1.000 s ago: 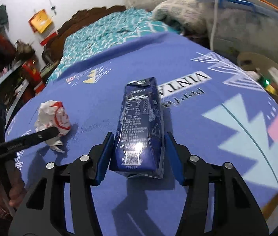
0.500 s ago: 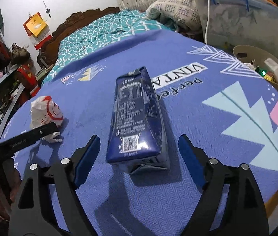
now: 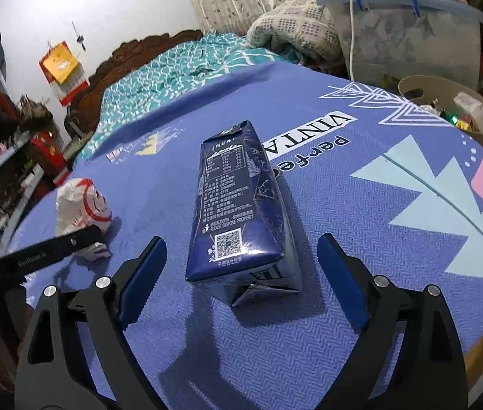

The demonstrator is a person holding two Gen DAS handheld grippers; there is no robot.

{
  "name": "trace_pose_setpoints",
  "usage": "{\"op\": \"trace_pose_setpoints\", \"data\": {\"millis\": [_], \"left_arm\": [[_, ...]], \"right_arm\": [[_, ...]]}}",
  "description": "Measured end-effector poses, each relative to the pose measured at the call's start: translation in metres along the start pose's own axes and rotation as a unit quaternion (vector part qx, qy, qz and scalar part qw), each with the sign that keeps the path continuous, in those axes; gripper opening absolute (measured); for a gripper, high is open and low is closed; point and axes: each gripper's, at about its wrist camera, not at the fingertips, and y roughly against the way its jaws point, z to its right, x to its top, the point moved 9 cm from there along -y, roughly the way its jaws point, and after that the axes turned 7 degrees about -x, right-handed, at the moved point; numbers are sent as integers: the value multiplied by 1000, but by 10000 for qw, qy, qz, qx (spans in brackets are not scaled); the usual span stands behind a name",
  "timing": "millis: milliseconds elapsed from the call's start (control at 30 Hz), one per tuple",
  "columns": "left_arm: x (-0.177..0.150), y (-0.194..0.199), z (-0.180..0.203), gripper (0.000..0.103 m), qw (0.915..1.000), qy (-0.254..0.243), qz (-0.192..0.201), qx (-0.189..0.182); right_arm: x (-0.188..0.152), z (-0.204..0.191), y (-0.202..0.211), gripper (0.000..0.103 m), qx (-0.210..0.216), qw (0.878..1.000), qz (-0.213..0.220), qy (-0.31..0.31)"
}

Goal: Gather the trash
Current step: 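Hold the white bag in the left tool and the blue carton in the right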

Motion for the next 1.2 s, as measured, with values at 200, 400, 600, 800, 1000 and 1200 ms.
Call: {"op": "trace_pose_setpoints", "data": {"millis": [200, 400, 600, 800, 1000, 1200], "left_arm": [[0, -1, 1, 61, 10000, -31, -22, -63], [0, -2, 4, 67, 9999, -44, -45, -136], [-1, -3, 8, 76, 9997, -91, -92, -223], [-2, -4, 10, 81, 9994, -74, -108, -311], [-3, -5, 12, 94, 9989, -83, -169, -425], [-4, -6, 13, 94, 9989, -116, -179, -427]], "right_arm": [[1, 2, -1, 91, 43, 10000, 20, -34], [2, -3, -4, 100, 200, 9997, -10, 106], [1, -4, -5, 100, 125, 9997, -14, 201], [0, -6, -5, 100, 107, 9997, -12, 208], [1, -6, -5, 100, 83, 9997, -18, 242], [1, -6, -5, 100, 79, 9997, -18, 245]]}}
